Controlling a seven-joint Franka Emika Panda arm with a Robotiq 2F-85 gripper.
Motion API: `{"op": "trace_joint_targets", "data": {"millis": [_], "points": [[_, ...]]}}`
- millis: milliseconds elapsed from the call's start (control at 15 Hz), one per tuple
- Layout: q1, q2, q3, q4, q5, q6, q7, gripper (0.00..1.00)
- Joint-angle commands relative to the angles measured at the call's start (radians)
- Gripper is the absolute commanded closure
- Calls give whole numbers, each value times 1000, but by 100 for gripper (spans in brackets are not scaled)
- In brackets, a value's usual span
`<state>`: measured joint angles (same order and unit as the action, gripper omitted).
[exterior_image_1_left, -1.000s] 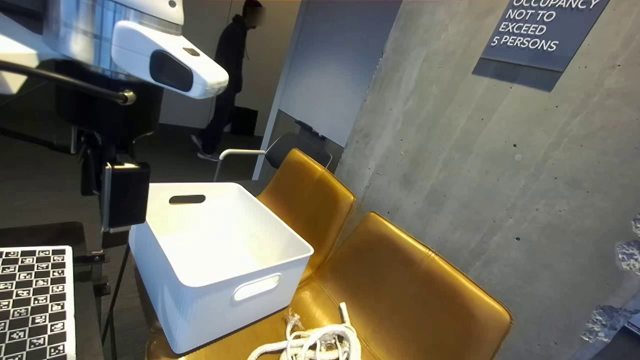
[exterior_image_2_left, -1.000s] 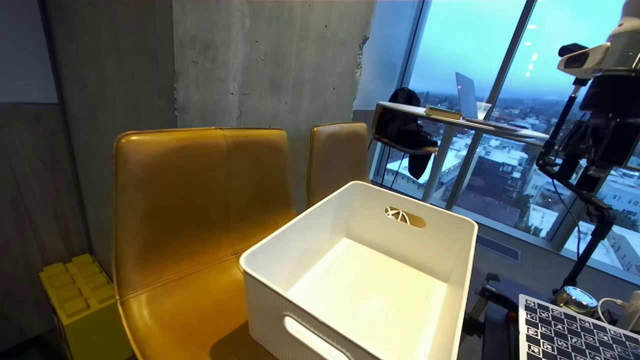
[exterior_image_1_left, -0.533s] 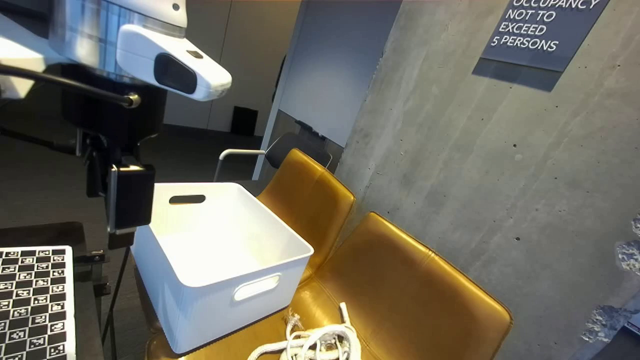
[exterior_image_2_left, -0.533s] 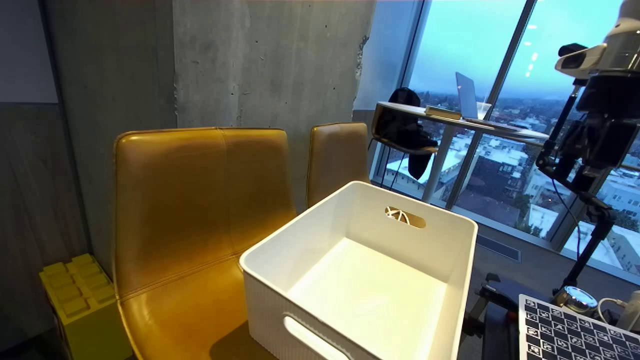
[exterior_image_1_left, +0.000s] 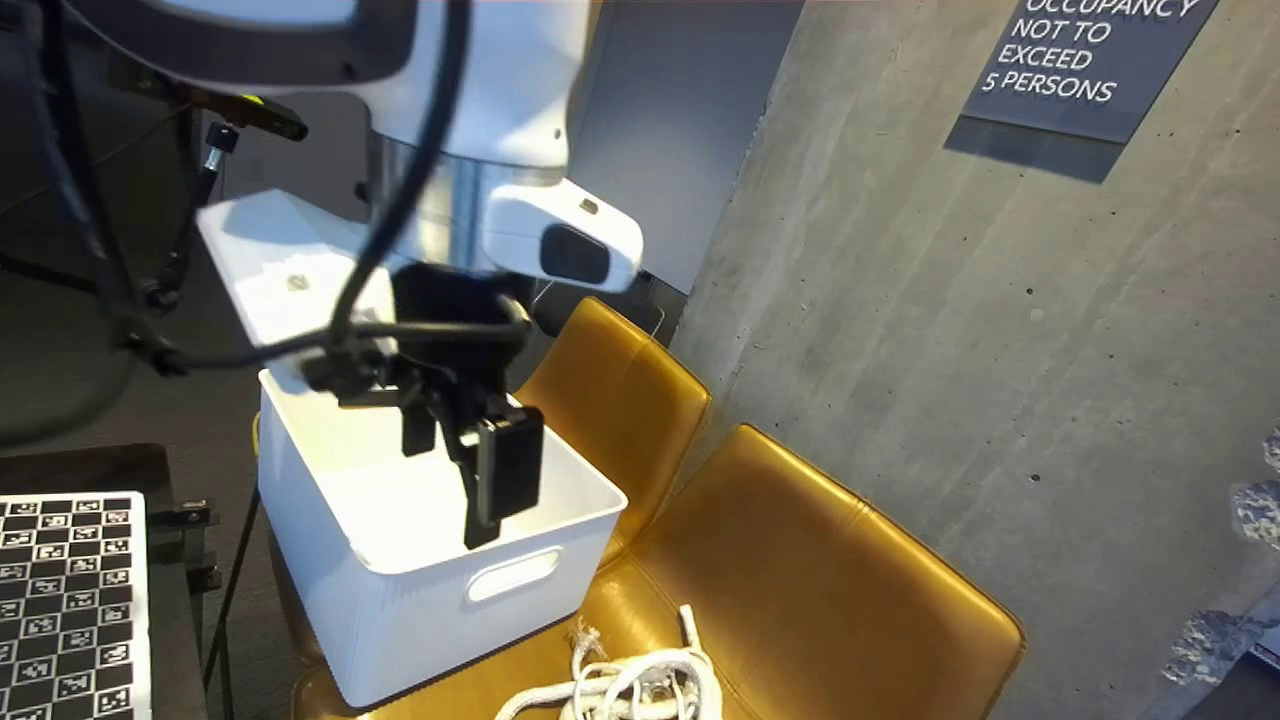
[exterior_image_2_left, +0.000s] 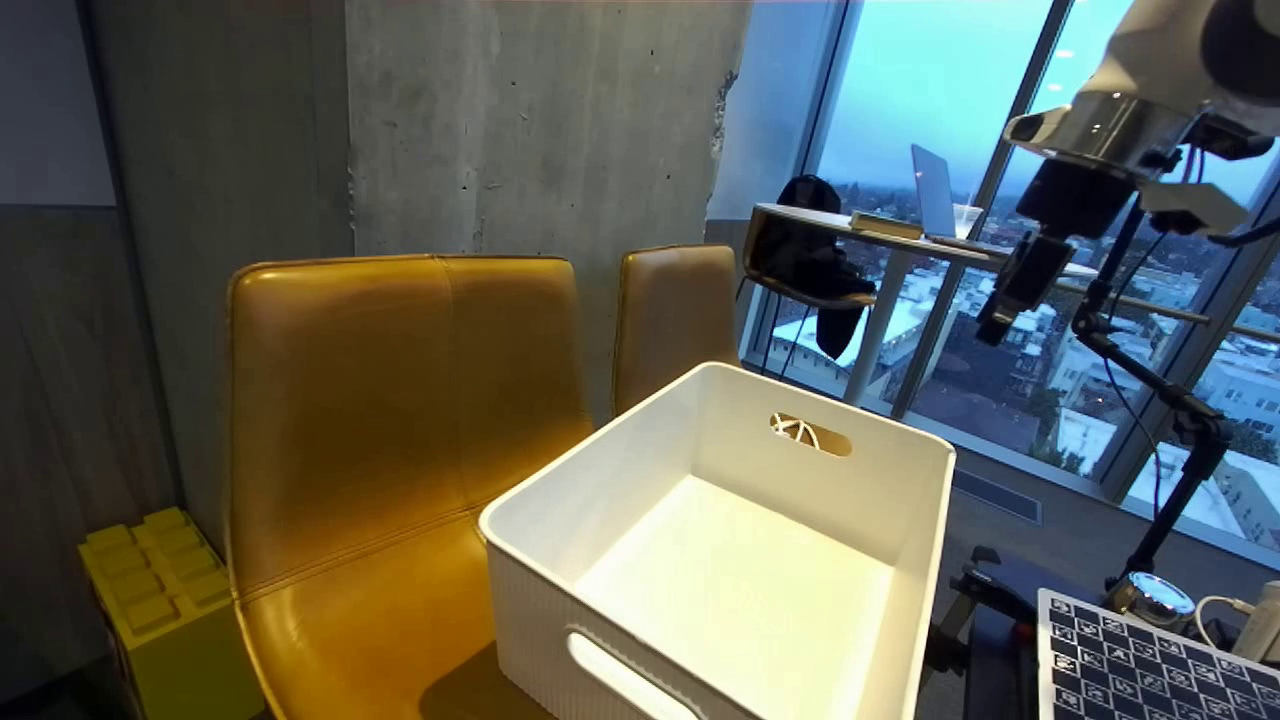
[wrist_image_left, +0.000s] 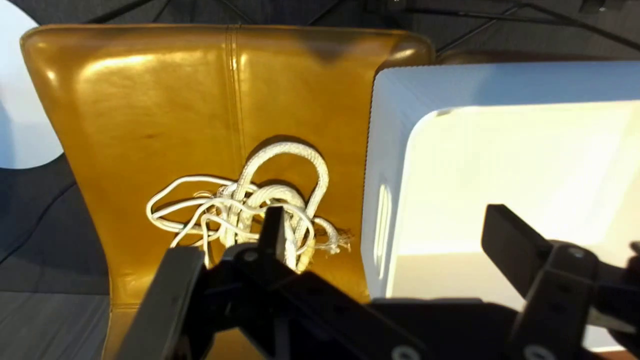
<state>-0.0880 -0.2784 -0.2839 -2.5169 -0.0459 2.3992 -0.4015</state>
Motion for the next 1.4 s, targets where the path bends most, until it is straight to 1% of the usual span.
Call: {"op": "trace_joint_targets", "data": {"millis": [0,133,200,267,400,533,600,733,867,933,1000,1133,1333], "points": [[11,246,-35,179,129,19,-166,0],[-25,341,-23,262,193,-24,-275,0],[-50,382,-11,297,218,-26,-310,0],[-74,423,3,333,233,-27,-332,0],[-114,483,23,371,233,24,-306,0],[-144,494,38,335,228,116,-266,0],[-155,490,47,286,228,189,-256,0],[-180,515,69,227,239,322,-241,0],[-215,564,112,198,288,454,-236,0],[-235,592,140,203,315,497,-228,0],[-217,632,133,227,372,525,-238,0],[-228,690,164,265,423,561,-217,0],[-206,777,165,314,451,576,-160,0]]}}
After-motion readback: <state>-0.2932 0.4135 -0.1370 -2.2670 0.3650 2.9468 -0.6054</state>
